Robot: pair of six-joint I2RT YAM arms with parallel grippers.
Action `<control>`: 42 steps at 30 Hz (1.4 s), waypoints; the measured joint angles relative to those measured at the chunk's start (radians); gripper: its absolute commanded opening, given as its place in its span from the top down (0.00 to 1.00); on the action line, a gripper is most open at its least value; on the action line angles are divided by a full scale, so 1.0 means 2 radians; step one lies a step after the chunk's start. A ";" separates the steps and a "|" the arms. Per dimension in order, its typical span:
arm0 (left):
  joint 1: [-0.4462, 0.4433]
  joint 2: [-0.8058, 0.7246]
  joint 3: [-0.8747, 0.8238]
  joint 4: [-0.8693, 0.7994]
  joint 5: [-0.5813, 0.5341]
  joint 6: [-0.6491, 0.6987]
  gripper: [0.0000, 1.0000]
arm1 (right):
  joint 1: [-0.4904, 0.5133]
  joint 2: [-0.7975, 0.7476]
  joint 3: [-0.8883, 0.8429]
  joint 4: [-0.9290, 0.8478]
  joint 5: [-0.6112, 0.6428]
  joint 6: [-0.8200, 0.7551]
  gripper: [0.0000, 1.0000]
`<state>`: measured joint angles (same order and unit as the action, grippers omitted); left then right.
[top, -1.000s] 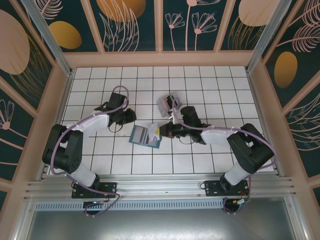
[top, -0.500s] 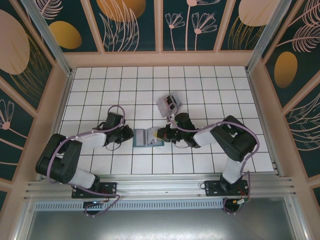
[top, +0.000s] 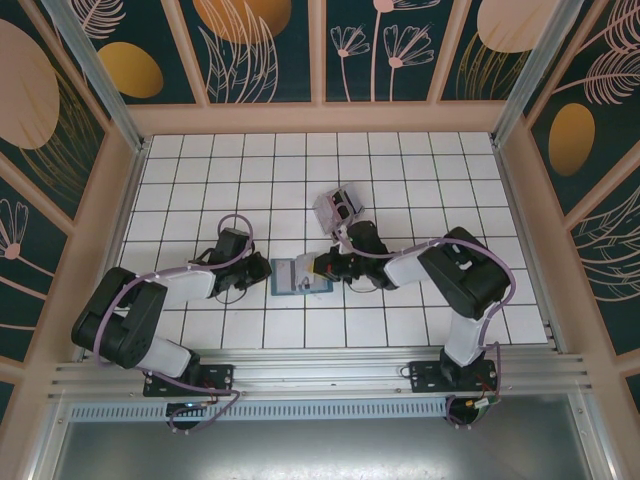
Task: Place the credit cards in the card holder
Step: Rotate the card holder at the center of the table, then insert the credit card into the card slot.
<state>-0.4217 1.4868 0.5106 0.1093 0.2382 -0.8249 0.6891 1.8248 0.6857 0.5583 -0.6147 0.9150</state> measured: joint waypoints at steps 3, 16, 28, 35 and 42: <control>-0.002 0.000 0.000 0.000 -0.004 -0.003 0.85 | 0.000 0.000 0.001 -0.009 -0.004 -0.005 1.00; -0.009 -0.002 -0.008 0.015 -0.016 -0.023 0.86 | 0.011 0.000 0.007 -0.031 -0.007 -0.011 1.00; -0.020 0.001 -0.017 0.037 -0.028 -0.038 0.89 | 0.018 0.000 0.009 -0.037 -0.003 -0.012 1.00; -0.025 -0.009 -0.035 0.066 -0.038 -0.051 0.90 | 0.036 0.022 0.059 -0.076 0.012 -0.020 1.00; -0.027 -0.011 -0.048 0.090 -0.042 -0.062 0.91 | 0.055 0.048 0.105 -0.116 0.024 -0.035 0.96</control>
<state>-0.4755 1.4639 0.4141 0.2893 0.1551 -0.9489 0.7990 1.9202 0.8955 0.3264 -0.5663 0.8452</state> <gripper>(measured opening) 0.098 0.066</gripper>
